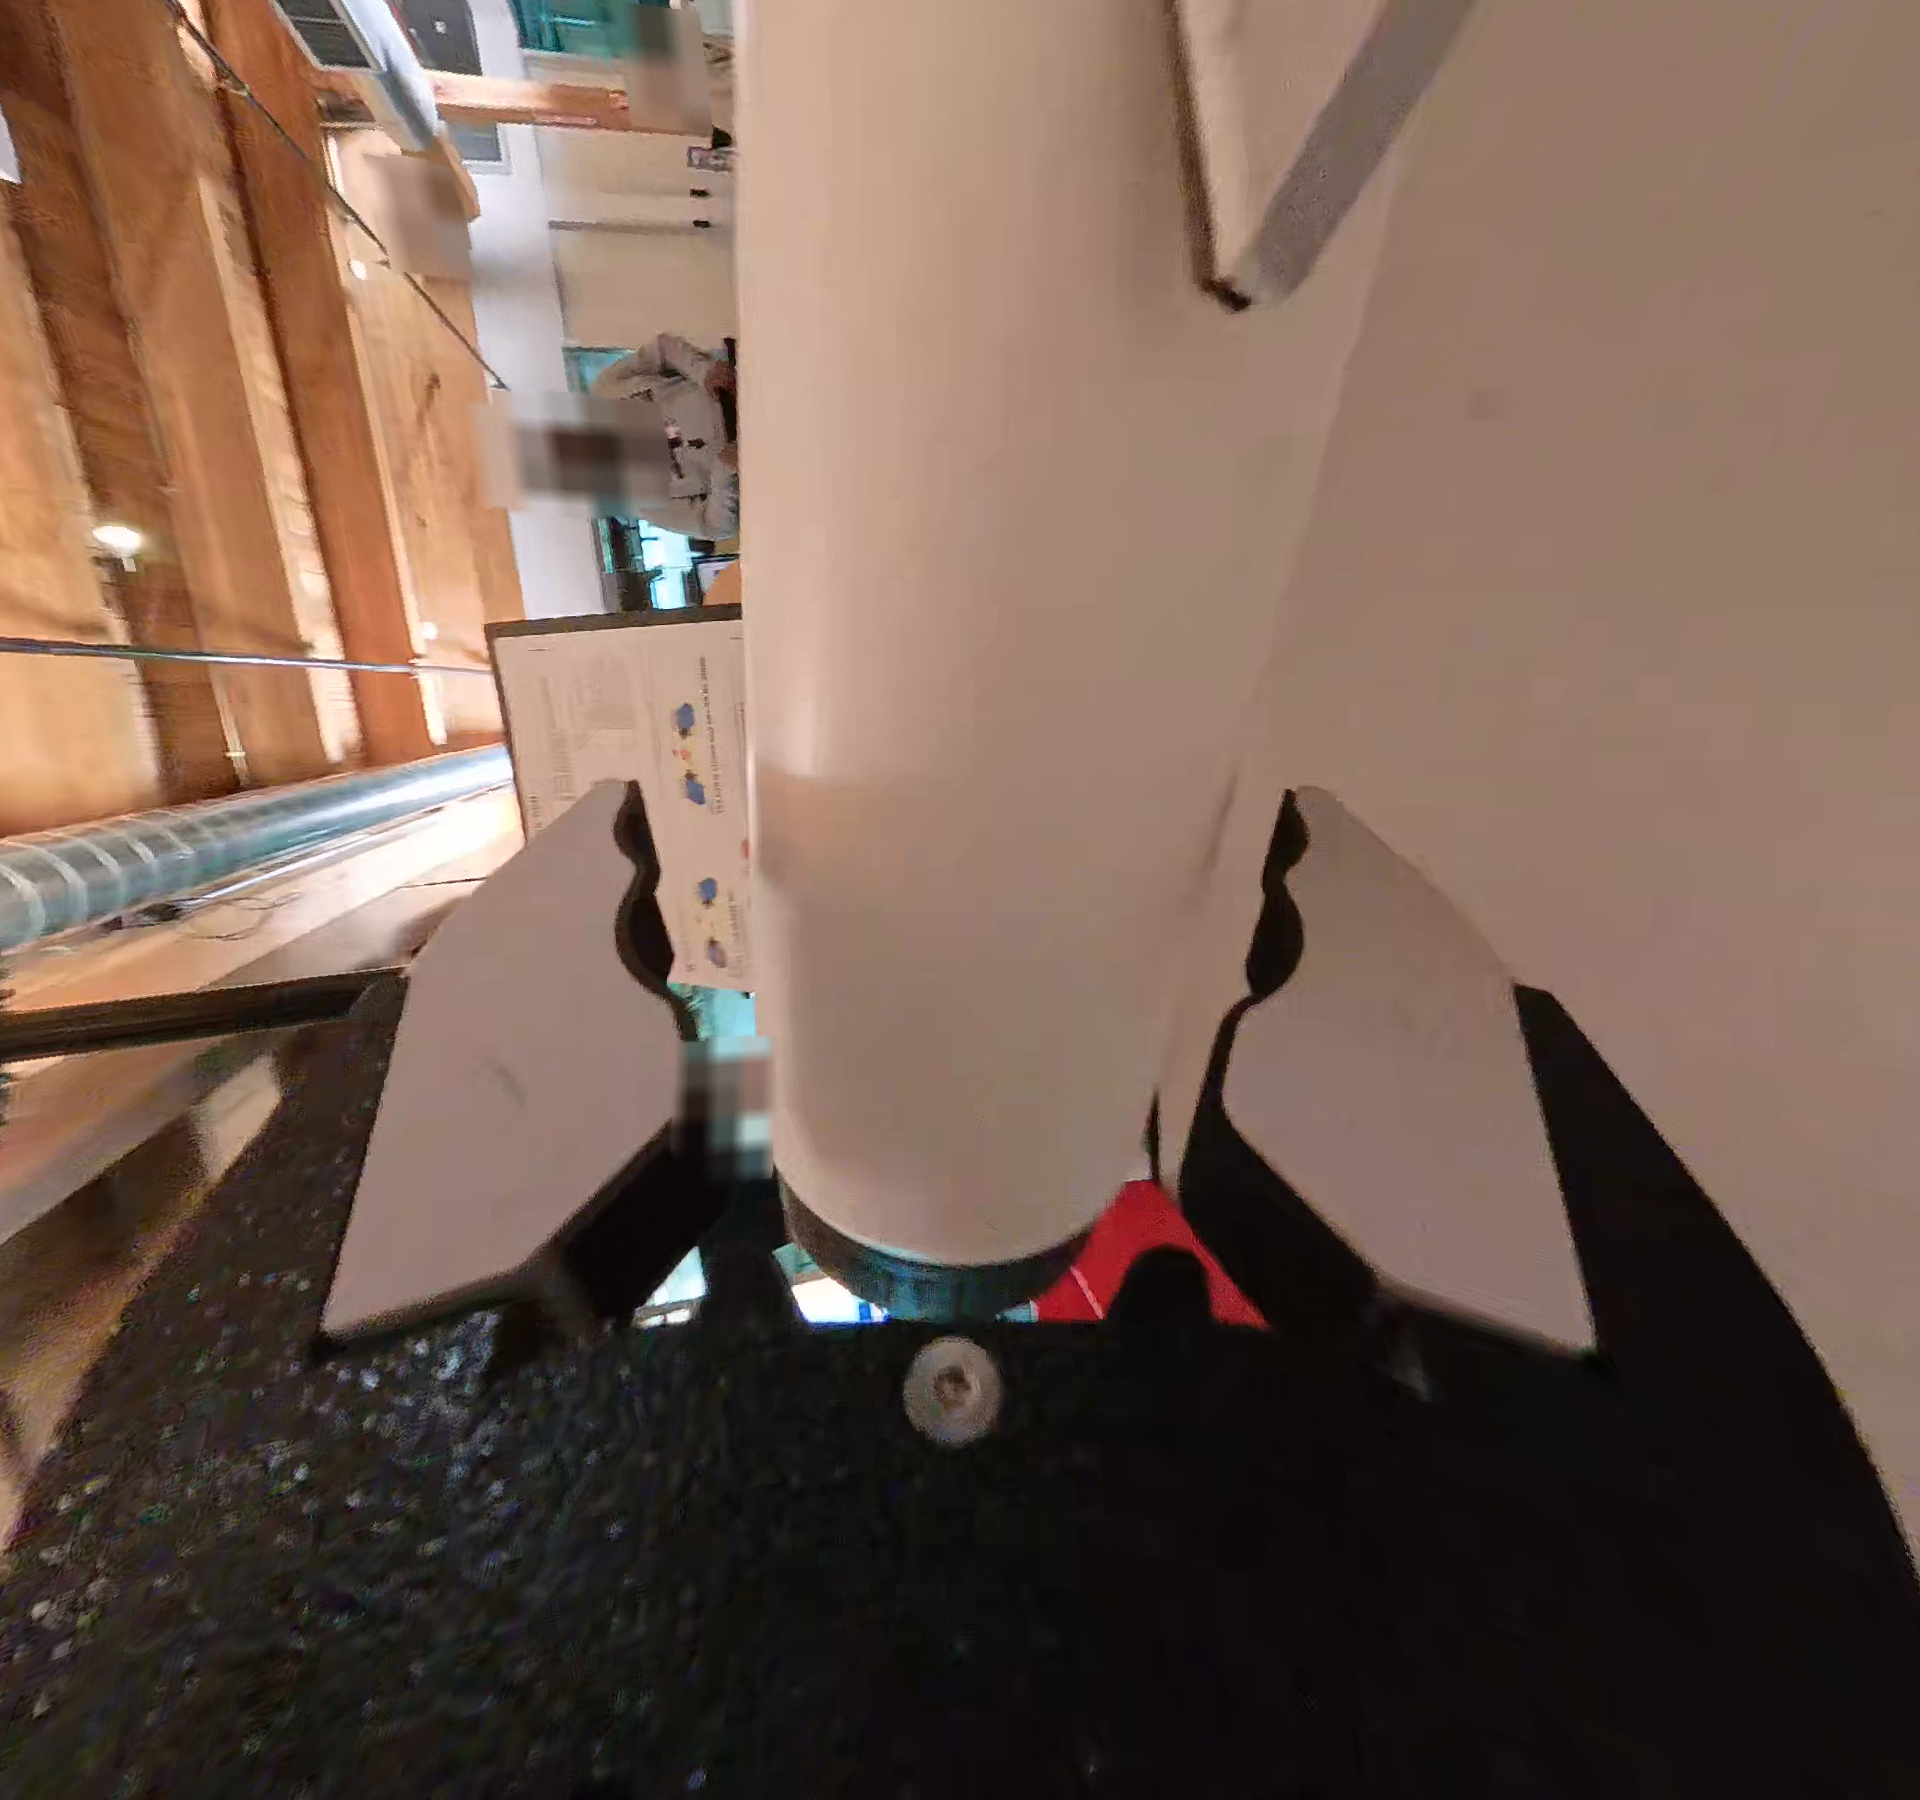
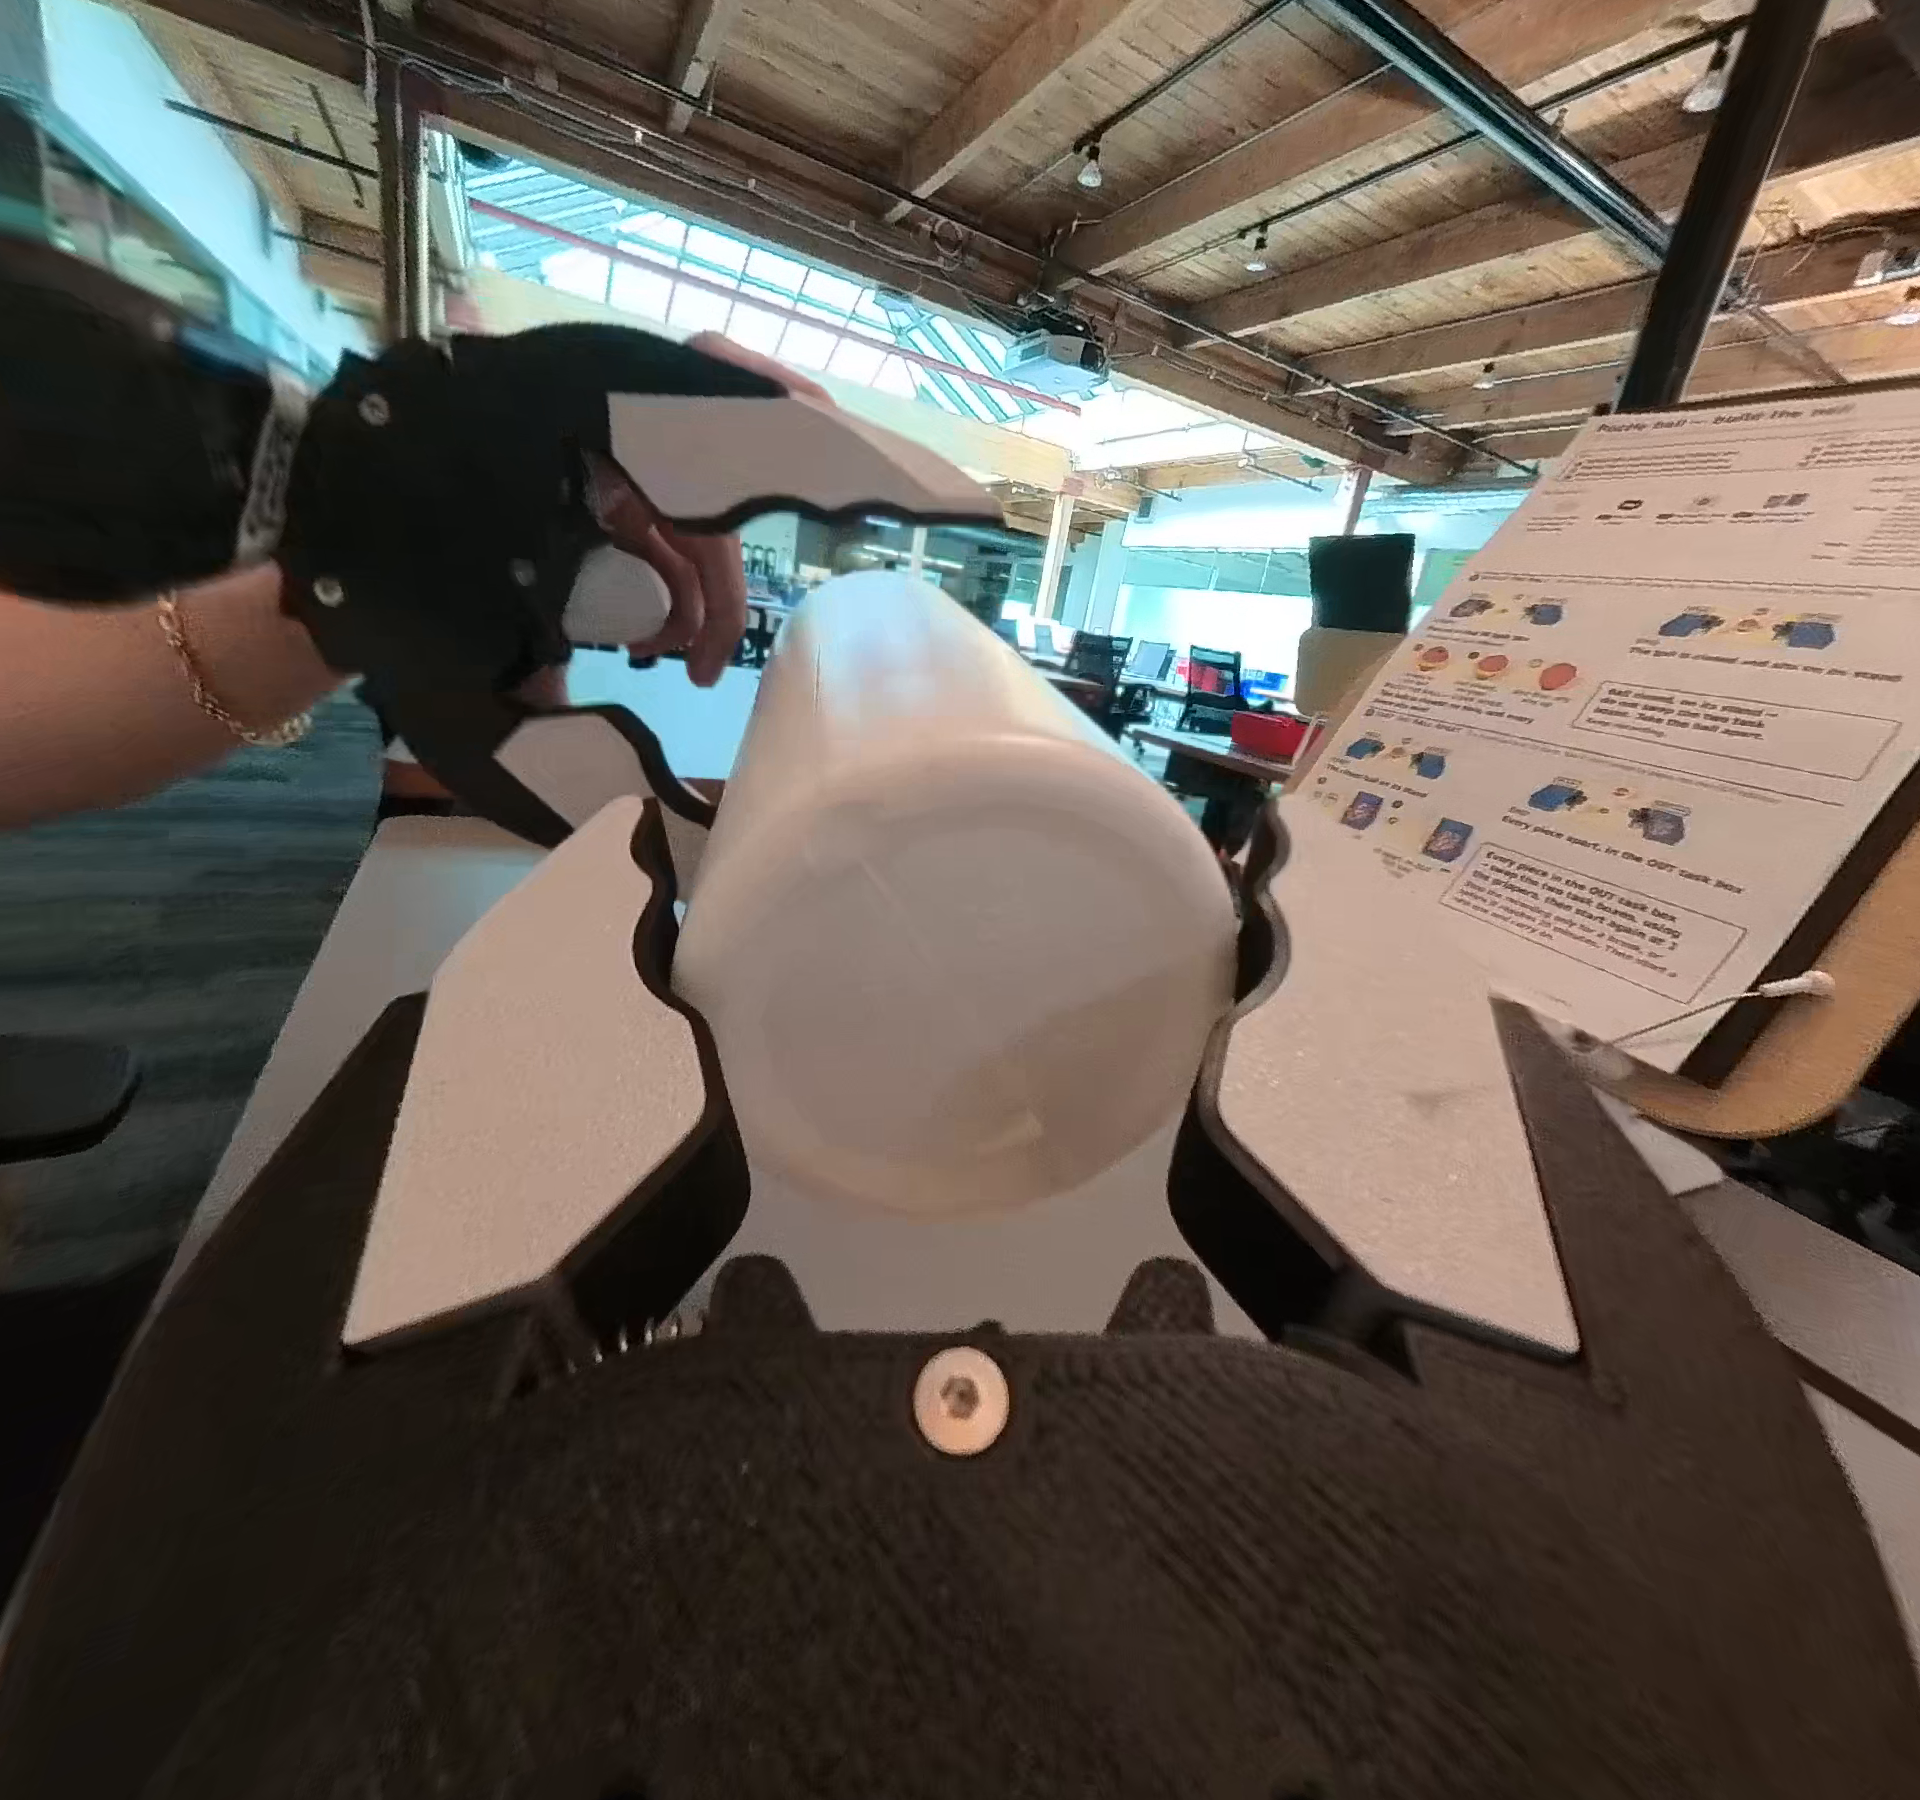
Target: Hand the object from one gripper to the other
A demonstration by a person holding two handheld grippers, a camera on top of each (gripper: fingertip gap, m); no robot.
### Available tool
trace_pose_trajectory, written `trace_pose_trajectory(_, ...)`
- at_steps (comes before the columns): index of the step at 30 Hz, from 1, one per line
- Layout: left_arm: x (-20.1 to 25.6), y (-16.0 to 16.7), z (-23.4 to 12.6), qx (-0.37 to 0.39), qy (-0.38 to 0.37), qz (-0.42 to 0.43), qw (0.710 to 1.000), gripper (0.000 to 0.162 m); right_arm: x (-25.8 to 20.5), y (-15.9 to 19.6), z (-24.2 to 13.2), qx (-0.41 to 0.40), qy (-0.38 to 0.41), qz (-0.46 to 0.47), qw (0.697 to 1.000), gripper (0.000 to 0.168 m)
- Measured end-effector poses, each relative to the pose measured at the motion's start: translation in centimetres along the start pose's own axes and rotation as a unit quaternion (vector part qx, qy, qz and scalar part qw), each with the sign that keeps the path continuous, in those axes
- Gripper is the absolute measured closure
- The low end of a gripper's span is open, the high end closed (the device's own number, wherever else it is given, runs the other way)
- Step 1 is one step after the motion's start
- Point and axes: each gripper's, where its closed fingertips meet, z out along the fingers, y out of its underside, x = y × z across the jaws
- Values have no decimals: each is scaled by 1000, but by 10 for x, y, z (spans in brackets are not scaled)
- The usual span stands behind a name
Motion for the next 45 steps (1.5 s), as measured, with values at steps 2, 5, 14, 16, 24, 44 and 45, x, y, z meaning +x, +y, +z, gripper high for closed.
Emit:
trace_pose_trajectory(2, 8, 1, 10, -24, -17, 54, 998, 70, -6, 0, 5, -5, -3, 4, 1000, 64)
trace_pose_trajectory(5, 20, -1, 22, -17, -17, 34, 999, 74, 0, 6, 3, -31, 12, -15, 999, 64)
trace_pose_trajectory(14, 6, -5, 25, 101, 58, -314, 942, 75, 18, -10, -23, 12, 10, 26, 1000, 65)
trace_pose_trajectory(16, -14, -10, 18, 175, 86, -468, 862, 75, 31, 1, -26, 9, 39, 42, 998, 66)
trace_pose_trajectory(24, -51, -20, 7, 332, 120, -756, 551, 75, 6, 27, 19, -17, 85, -20, 996, 61)
trace_pose_trajectory(44, -22, -20, 21, 330, 234, -777, 482, 48, 3, 43, 17, -158, 95, -196, 963, 83)
trace_pose_trajectory(45, -23, -15, 21, 331, 233, -780, 478, 48, 2, 43, 17, -159, 94, -199, 962, 83)
